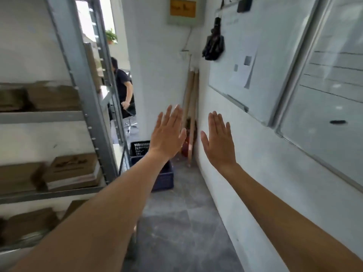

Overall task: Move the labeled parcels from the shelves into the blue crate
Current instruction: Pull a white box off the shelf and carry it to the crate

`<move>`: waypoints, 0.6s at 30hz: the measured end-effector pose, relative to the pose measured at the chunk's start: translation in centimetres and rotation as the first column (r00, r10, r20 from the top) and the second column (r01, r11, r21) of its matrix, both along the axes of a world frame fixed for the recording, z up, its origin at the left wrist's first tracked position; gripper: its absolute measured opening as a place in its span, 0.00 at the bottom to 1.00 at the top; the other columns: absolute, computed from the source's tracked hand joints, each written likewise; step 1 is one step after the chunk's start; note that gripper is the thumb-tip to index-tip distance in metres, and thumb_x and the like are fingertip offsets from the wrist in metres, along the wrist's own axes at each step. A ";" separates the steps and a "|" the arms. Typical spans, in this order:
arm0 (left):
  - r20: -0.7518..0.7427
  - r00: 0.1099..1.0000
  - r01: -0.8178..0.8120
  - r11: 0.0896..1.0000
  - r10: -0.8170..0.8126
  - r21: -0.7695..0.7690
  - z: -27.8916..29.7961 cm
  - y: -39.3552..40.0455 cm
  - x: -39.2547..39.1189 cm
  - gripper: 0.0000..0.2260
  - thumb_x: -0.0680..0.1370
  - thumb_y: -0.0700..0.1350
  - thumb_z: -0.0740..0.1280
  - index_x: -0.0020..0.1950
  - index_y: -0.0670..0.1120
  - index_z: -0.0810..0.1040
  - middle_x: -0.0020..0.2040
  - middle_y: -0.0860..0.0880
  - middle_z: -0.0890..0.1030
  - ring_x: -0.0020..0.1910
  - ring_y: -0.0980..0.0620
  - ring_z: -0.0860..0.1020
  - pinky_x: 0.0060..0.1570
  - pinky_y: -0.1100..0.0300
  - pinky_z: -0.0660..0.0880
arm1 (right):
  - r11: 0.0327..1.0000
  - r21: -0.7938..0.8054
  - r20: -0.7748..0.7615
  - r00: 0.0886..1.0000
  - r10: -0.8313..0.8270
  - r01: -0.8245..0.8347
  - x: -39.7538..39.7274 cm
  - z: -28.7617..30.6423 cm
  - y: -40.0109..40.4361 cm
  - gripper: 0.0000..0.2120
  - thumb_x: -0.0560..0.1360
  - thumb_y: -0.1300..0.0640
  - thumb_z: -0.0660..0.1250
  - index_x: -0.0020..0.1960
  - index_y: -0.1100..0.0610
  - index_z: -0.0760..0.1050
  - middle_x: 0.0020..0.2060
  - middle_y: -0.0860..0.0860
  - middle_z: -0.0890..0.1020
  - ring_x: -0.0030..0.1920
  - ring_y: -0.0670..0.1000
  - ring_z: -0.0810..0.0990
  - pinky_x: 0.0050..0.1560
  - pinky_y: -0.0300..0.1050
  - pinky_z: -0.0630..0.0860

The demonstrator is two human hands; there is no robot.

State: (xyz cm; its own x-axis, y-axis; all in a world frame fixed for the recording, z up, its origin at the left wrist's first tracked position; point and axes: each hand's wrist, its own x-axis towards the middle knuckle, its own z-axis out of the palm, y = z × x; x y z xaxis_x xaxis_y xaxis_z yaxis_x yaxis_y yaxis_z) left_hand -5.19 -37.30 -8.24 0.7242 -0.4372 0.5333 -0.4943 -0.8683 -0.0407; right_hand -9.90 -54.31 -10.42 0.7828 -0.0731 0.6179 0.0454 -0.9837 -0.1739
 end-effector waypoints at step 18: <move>0.096 0.508 -0.857 0.514 0.856 -0.041 6.1 48.8 -17.5 0.29 0.81 0.57 0.38 0.79 0.45 0.49 0.79 0.46 0.54 0.78 0.45 0.50 0.76 0.46 0.48 | 0.641 -0.064 0.102 0.634 0.767 -0.765 -0.8 6.4 49.3 0.28 0.83 0.47 0.51 0.78 0.61 0.55 0.77 0.57 0.57 0.78 0.55 0.55 0.76 0.50 0.47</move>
